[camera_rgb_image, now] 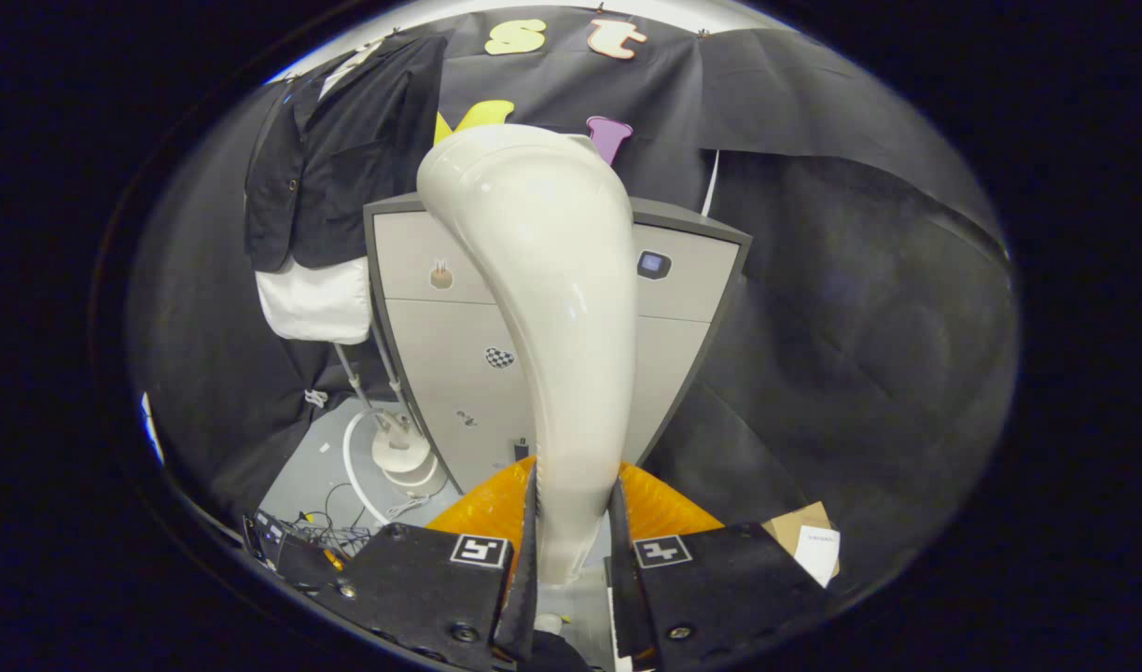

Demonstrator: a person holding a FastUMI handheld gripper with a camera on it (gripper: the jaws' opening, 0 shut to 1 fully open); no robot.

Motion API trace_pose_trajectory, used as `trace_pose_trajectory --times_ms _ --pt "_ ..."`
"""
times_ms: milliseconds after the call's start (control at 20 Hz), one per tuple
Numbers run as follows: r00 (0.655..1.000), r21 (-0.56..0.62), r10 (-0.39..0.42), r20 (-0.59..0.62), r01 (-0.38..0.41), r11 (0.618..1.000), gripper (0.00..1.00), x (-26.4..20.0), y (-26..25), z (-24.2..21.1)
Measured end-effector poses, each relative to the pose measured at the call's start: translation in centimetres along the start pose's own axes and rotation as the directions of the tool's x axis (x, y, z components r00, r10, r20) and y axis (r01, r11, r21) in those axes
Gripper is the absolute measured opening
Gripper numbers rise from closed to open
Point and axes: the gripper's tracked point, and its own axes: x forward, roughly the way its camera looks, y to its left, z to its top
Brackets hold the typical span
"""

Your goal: Iron the clothes twice with a garment steamer, once on the left side and once on the right side.

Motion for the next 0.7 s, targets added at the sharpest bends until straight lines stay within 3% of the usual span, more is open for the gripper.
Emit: trace_pose_trajectory --times_ms 700 --pt "0.999 -0.009 -0.029 -0.024 0.029 1.000 0.36 1.1 2.2 1.4"
